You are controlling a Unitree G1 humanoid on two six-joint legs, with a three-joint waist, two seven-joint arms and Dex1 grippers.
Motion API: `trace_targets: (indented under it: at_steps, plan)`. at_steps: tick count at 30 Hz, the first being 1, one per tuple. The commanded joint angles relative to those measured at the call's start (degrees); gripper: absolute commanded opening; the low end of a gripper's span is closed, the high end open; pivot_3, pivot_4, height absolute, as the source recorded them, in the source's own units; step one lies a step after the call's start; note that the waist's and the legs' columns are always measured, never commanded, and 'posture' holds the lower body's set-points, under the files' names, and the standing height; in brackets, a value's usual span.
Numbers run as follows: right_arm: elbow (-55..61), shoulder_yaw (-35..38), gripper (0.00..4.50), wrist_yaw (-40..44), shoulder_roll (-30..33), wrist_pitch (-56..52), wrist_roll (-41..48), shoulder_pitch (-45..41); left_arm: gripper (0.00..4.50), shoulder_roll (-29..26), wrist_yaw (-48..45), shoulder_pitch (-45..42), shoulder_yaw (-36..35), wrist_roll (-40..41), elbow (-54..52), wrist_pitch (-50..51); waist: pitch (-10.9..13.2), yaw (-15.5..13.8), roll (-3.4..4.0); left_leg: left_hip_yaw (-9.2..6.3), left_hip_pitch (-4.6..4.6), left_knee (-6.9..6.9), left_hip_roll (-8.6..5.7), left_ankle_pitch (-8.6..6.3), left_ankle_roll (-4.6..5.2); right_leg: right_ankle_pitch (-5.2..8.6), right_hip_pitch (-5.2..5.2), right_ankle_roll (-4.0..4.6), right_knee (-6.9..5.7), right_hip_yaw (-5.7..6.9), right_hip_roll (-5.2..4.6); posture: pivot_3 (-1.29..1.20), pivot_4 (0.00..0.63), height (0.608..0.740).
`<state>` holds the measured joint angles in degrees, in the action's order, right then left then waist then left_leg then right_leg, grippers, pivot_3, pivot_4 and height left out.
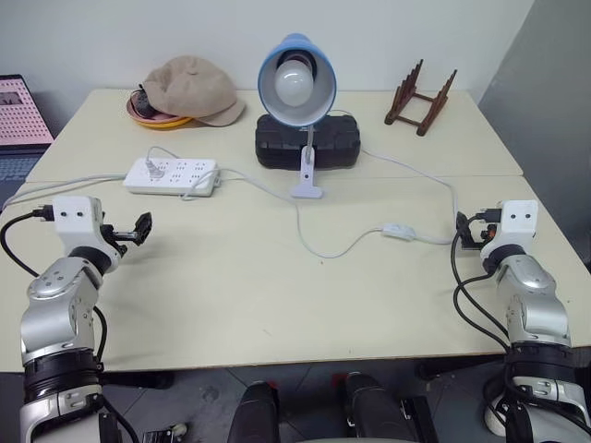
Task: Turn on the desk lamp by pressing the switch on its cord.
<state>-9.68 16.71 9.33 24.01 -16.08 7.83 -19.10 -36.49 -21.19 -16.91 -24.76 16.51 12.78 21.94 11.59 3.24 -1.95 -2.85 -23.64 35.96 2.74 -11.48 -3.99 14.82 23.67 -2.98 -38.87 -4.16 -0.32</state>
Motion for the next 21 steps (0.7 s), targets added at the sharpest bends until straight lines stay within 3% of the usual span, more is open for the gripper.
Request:
trace_targets:
  at_steps: [1,14,21]
  plan:
    - [3.0,0.4,4.48,0.0,0.7,0.4,0.1,-0.1,4.5,-1.7,-1.5,0.1,0.3,-0.2,-2.0,-0.2,0.0,0.0,0.0,0.0,0.0,0.0,0.0,0.0,0.0,0.0,0.0,0.0,0.0,0.0,0.0,0.0,0.15,0.74]
    - [1.5,0.2,4.48,5.1,5.0,1.3,0.6,-1.1,4.5,-3.3,-3.7,-0.5,0.3,0.6,-2.3,-0.4,0.0,0.0,0.0,0.0,0.0,0.0,0.0,0.0,0.0,0.01,0.0,-0.01,0.01,0.0,0.0,0.0,0.15,0.74]
    - [0.6,-6.7,4.48,34.6,15.4,-7.0,10.0,-6.2,4.5,-7.9,-22.6,-4.4,11.7,7.3,-13.7,8.4,0.0,0.0,0.04,0.02,-0.04,0.02,-0.01,0.0,0.0,0.01,0.0,-0.01,0.05,-0.01,-0.01,0.0,0.15,0.74]
